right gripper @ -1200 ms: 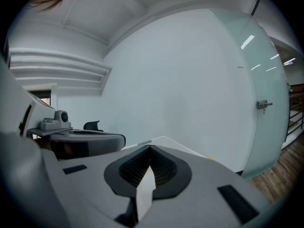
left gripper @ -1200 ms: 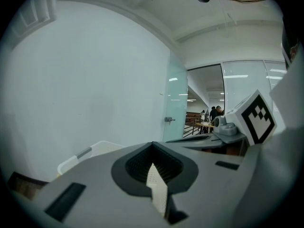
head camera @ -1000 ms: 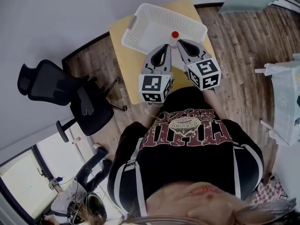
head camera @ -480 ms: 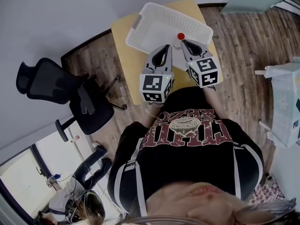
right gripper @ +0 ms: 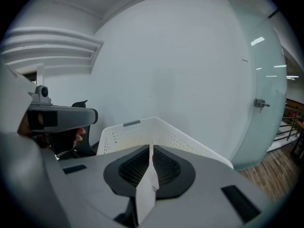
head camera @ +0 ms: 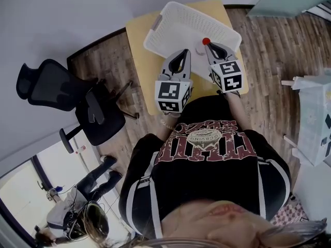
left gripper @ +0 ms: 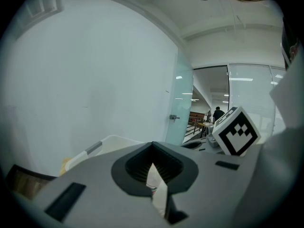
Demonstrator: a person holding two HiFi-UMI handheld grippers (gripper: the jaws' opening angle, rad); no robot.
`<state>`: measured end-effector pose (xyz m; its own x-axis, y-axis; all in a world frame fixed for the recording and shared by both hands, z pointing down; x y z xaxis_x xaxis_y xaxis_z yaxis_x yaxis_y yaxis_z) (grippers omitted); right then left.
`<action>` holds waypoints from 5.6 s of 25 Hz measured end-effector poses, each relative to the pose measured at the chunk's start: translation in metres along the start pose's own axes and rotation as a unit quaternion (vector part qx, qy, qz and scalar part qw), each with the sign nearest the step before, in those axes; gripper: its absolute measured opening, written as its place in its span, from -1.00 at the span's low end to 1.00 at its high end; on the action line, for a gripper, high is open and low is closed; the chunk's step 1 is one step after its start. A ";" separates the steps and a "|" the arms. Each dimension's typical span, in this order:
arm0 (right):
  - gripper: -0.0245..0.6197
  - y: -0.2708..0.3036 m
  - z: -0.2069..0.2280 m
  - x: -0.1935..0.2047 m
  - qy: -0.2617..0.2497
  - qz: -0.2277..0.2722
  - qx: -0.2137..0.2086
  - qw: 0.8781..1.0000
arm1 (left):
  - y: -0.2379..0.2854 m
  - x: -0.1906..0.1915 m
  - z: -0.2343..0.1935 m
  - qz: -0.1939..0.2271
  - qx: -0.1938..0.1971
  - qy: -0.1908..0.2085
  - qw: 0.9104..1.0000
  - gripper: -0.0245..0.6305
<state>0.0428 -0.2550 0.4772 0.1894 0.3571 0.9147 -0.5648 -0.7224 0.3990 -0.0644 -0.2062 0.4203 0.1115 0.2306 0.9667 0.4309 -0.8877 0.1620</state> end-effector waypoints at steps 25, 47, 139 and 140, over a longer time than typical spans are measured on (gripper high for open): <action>-0.68 0.020 0.010 0.011 -0.008 -0.029 0.024 0.999 | -0.004 0.002 -0.021 -0.005 -0.016 -0.008 1.000 -0.80; -0.47 0.036 0.014 0.015 -0.044 -0.049 0.043 0.997 | -0.006 0.002 -0.031 -0.006 -0.027 -0.012 1.000 -0.80; -0.45 -0.019 -0.032 -0.068 -0.073 0.063 -0.047 0.994 | -0.068 -0.003 -0.002 0.029 -0.071 -0.005 0.997 -0.80; -0.45 -0.020 -0.033 -0.071 -0.073 0.066 -0.048 0.994 | -0.068 -0.003 -0.002 0.029 -0.072 -0.005 0.997 -0.80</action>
<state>0.0142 -0.2462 0.4024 0.2199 0.1685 0.9609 -0.6654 -0.6944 0.2740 -0.0962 -0.1471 0.4065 0.1425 0.1810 0.9731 0.2899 -0.9477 0.1338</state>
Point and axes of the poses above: the fingertips, and each gripper's own axes: y forward along the fingers, z to its right, x out of its underside, the point moved 4 cm from there along -y, backward along the fingers, and after that the axes turned 7 degrees about z, right-handed, at the moved point
